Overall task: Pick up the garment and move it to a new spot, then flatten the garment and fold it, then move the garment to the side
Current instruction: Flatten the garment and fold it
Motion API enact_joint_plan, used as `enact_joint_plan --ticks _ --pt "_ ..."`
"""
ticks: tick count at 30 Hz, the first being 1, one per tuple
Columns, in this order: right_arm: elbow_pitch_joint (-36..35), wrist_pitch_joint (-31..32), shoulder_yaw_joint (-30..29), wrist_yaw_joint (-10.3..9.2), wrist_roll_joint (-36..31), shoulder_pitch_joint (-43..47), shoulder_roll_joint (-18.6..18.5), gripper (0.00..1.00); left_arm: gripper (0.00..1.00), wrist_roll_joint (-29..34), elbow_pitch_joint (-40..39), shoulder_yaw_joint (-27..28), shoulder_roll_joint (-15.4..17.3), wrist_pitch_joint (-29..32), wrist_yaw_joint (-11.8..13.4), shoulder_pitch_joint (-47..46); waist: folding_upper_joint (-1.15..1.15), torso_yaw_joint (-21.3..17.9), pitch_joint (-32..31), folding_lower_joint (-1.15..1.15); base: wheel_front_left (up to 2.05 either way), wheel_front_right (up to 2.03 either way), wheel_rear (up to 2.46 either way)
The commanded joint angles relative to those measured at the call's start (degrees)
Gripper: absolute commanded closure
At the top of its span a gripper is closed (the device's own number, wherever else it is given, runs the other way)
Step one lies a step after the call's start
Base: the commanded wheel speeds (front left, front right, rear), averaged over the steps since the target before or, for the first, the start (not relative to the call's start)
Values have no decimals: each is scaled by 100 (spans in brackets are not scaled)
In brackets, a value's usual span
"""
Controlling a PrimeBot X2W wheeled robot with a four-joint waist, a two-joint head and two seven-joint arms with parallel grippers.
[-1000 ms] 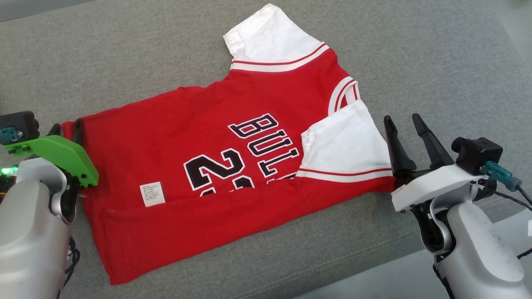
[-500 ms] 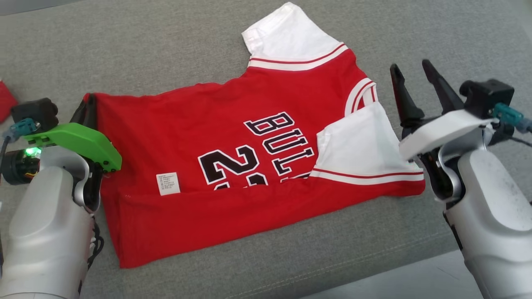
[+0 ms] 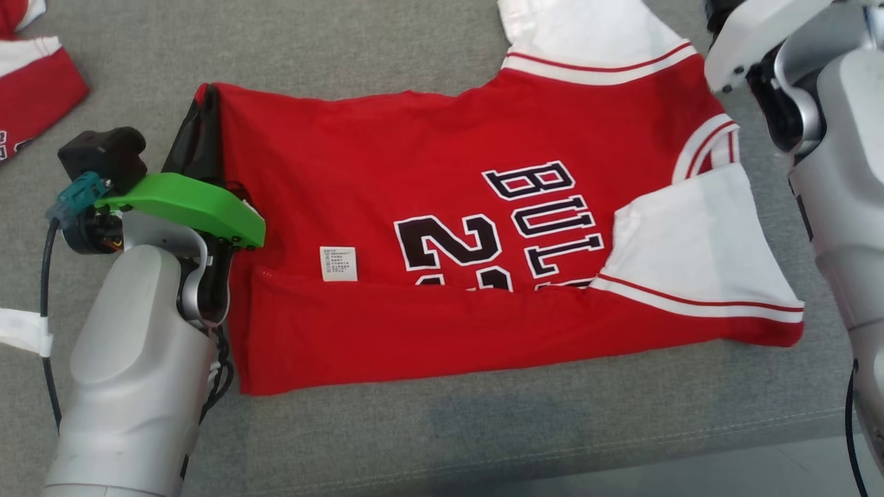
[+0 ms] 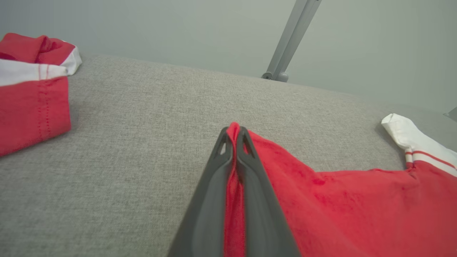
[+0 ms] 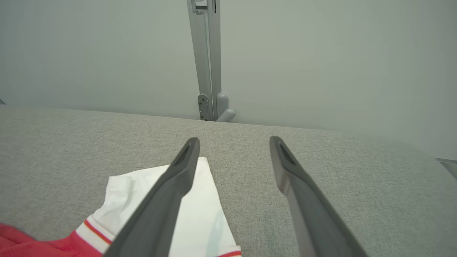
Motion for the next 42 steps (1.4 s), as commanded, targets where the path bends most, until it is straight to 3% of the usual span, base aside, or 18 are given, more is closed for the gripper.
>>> enact_joint_plan --ticks 1,11,25,27,28,31,32,33,42 --pt "130 80 15 -5 20 -170 -6 0 100 0 -77 -11 -24 -22 35 -15 54 445 457 -1 0 0 0" --pt "1501 539 264 -6 -97 -1151 -113 0 100 60 -433 -238 -337 -74 90 -176 54 970 906 -1 0 0 0" --pt "2586 709 631 -6 -246 -1632 -221 2 100 -9 -252 -462 -496 -124 14 -196 54 1225 931 -1 0 0 0" --pt "2757 767 616 -7 -274 -1696 -233 25 100 -19 -226 -478 -502 -136 6 -209 54 1247 927 -1 0 0 0" --pt "2838 796 604 -8 -288 -1728 -228 51 100 -25 -215 -484 -503 -143 7 -215 54 1250 923 -1 0 0 0" --pt "3087 906 572 -9 -330 -1781 -202 69 100 -28 -187 -500 -486 -157 -1 -210 54 1230 883 -1 0 0 0" --pt "3145 919 563 -9 -345 -1790 -194 81 100 -28 -177 -505 -475 -161 -2 -198 54 1216 862 -1 0 0 0" --pt "3201 922 527 -9 -344 -1810 -178 100 100 -30 -171 -504 -457 -164 -1 -185 54 1195 839 -1 0 0 0" --pt "3256 362 404 -8 -283 -1787 11 100 100 -57 -74 -460 -291 -151 51 -62 54 933 502 -1 0 0 0"
